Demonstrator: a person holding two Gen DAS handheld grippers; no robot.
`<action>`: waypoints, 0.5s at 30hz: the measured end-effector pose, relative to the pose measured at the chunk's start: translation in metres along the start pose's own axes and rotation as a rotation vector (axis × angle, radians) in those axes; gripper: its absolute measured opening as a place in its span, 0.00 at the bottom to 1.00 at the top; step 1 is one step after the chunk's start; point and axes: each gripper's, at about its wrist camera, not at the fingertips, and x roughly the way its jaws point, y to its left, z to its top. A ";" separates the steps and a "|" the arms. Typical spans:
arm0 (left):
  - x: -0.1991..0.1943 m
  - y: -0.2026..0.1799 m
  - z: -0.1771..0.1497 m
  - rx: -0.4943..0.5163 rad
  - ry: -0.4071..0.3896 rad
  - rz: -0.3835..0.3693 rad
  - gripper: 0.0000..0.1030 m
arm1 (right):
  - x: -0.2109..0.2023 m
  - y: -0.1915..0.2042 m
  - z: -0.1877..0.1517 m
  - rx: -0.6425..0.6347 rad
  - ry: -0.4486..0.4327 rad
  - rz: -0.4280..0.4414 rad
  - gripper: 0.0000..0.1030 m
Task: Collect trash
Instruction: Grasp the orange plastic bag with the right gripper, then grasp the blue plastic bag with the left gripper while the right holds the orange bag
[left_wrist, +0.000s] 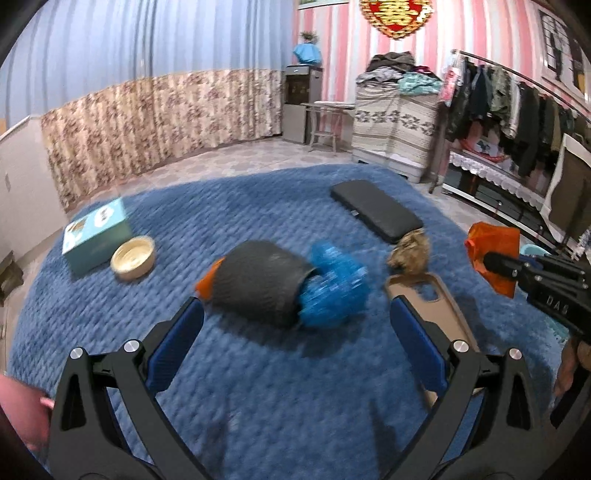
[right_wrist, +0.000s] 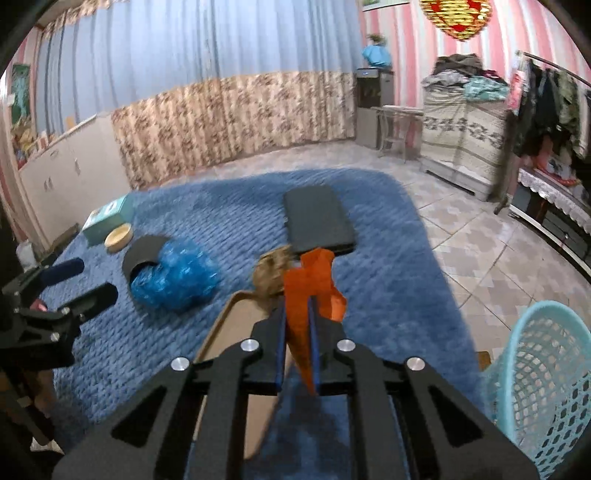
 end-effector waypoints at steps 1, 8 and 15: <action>0.001 -0.007 0.003 0.012 -0.011 -0.005 0.95 | -0.003 -0.008 0.002 0.020 -0.009 -0.005 0.10; 0.019 -0.044 0.015 0.069 0.000 -0.056 0.85 | -0.019 -0.049 0.006 0.116 -0.045 -0.034 0.10; 0.050 -0.054 0.008 0.084 0.091 0.018 0.77 | -0.024 -0.068 0.005 0.167 -0.059 -0.035 0.10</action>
